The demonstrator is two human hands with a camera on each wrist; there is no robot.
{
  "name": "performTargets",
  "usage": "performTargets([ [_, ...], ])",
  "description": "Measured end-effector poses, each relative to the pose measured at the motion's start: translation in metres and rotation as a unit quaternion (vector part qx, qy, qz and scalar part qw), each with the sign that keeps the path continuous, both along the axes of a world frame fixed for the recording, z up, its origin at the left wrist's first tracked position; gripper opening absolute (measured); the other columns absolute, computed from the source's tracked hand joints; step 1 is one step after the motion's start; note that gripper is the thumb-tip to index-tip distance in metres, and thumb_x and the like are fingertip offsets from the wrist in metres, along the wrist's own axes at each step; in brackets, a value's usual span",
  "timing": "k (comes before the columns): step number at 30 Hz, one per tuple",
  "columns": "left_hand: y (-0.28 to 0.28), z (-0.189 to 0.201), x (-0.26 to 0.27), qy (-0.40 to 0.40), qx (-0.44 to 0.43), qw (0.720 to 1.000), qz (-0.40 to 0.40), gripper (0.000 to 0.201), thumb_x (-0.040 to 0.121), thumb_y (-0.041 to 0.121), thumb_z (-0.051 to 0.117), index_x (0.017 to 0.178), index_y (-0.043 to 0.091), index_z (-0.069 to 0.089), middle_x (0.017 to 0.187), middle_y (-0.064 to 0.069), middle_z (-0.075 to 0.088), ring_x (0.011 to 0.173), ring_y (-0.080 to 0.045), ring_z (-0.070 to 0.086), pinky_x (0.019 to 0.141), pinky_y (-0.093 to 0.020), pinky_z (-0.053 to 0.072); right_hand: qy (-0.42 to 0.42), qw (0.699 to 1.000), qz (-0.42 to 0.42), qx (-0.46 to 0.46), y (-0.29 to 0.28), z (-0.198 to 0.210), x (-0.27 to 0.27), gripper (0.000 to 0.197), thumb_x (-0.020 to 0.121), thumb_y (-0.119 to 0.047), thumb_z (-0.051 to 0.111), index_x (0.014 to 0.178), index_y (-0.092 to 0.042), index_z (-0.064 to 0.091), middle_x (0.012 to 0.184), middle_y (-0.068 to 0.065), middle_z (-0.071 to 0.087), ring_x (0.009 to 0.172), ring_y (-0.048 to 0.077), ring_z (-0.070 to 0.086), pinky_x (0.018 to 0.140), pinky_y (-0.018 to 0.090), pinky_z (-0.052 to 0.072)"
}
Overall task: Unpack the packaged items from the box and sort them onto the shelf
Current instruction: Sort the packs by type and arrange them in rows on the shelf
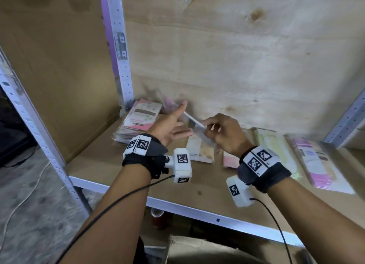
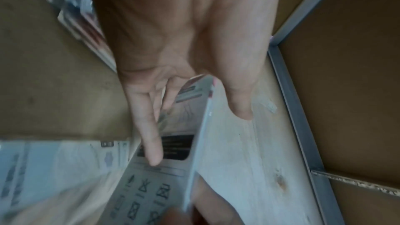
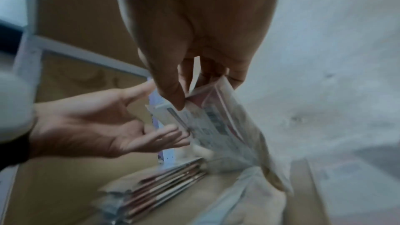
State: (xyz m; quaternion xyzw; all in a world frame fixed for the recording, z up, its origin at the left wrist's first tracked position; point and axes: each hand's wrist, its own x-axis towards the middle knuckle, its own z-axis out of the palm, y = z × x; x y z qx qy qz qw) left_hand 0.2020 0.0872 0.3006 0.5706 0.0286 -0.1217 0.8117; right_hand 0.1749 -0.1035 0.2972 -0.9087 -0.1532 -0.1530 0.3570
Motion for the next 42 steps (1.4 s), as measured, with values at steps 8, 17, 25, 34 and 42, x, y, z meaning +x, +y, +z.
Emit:
performTargets([
  [8, -0.04, -0.017, 0.005, 0.029, -0.049, 0.996, 0.071, 0.014, 0.1, 0.018, 0.057, 0.1, 0.004, 0.058, 0.088, -0.011, 0.069, 0.075, -0.019, 0.069, 0.067, -0.029, 0.062, -0.005, 0.994, 0.016, -0.108, -0.041, 0.001, -0.024, 0.031, 0.08, -0.029, 0.078, 0.111, -0.03, 0.073, 0.099, -0.002, 0.061, 0.091, 0.014, 0.057, 0.079, 0.02, 0.043],
  [17, -0.067, -0.033, 0.012, -0.003, -0.01, 1.0, -0.005, 0.008, 0.095, 0.018, 0.065, 0.1, 0.012, 0.064, 0.084, -0.005, 0.077, 0.073, -0.014, 0.075, 0.061, -0.025, 0.061, 0.075, 0.983, -0.102, 0.136, -0.114, -0.023, -0.027, 0.017, 0.095, -0.027, 0.064, 0.11, -0.022, 0.069, 0.107, 0.006, 0.069, 0.082, 0.006, 0.067, 0.071, 0.024, 0.057],
  [25, -0.096, -0.045, 0.015, -0.017, 0.047, 0.996, -0.069, 0.022, 0.093, 0.026, 0.069, 0.11, 0.013, 0.065, 0.092, -0.004, 0.076, 0.079, -0.016, 0.073, 0.063, -0.023, 0.059, 0.254, 0.904, 0.004, 0.344, -0.139, -0.053, -0.038, 0.021, 0.091, -0.023, 0.07, 0.111, -0.016, 0.072, 0.108, 0.013, 0.075, 0.087, 0.023, 0.072, 0.066, 0.028, 0.058],
  [34, -0.086, -0.045, 0.035, -0.005, 0.079, 0.997, -0.011, 0.022, 0.09, 0.038, 0.07, 0.081, 0.019, 0.066, 0.063, 0.006, 0.07, 0.055, -0.007, 0.066, 0.051, -0.017, 0.052, 0.265, 0.91, 0.014, 0.319, -0.165, -0.054, -0.05, 0.015, 0.085, -0.027, 0.074, 0.1, -0.024, 0.076, 0.1, 0.012, 0.076, 0.076, 0.023, 0.07, 0.056, 0.032, 0.054],
  [42, -0.076, -0.049, 0.034, -0.06, 0.15, 0.986, 0.031, 0.026, 0.08, 0.042, 0.079, 0.09, 0.019, 0.071, 0.078, 0.001, 0.077, 0.065, -0.013, 0.064, 0.069, -0.025, 0.049, 0.278, 0.916, 0.025, 0.288, -0.176, -0.056, -0.062, 0.038, 0.073, -0.045, 0.08, 0.107, -0.029, 0.074, 0.105, 0.014, 0.075, 0.085, 0.033, 0.065, 0.069, 0.047, 0.046],
])
